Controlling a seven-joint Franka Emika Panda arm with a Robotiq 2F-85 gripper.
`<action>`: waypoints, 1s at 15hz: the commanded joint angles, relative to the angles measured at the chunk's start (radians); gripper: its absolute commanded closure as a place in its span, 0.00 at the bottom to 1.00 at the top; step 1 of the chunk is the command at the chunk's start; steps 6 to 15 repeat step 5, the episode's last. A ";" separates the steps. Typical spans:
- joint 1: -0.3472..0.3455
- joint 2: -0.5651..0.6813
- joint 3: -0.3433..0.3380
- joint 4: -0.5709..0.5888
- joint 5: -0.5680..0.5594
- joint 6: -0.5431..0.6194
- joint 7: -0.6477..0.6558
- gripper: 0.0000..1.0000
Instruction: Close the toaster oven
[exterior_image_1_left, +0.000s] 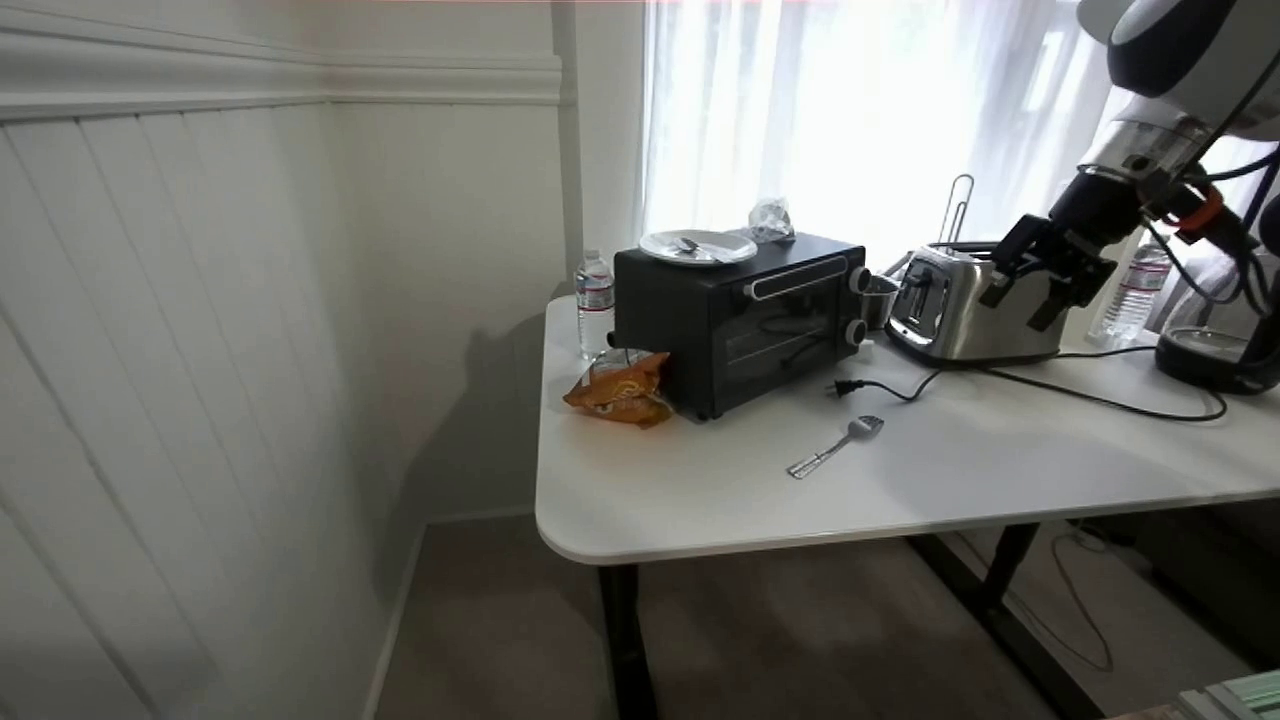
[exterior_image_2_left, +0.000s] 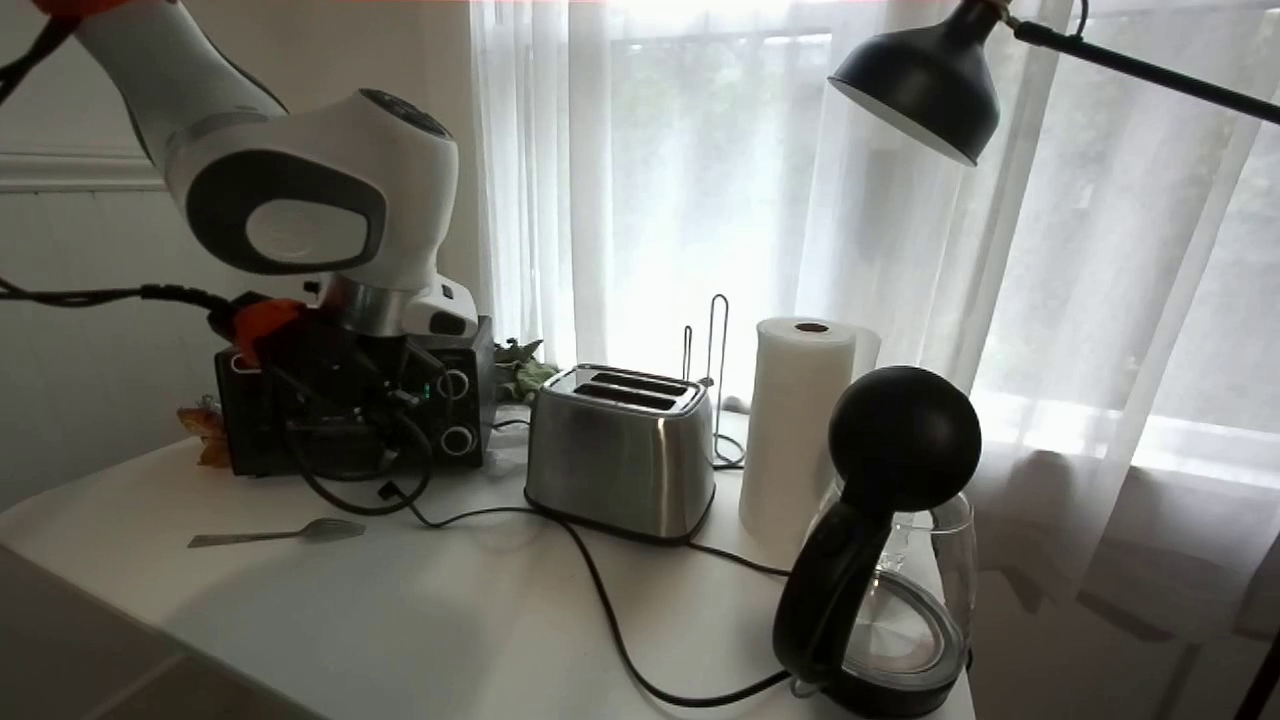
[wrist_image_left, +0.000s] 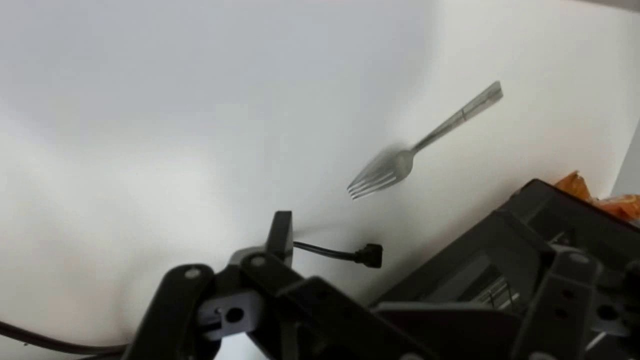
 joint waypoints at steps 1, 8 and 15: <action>0.021 -0.012 -0.024 0.000 -0.021 -0.012 0.019 0.00; 0.022 -0.001 -0.026 0.001 -0.020 -0.009 0.016 0.00; 0.022 -0.001 -0.026 0.001 -0.020 -0.009 0.016 0.00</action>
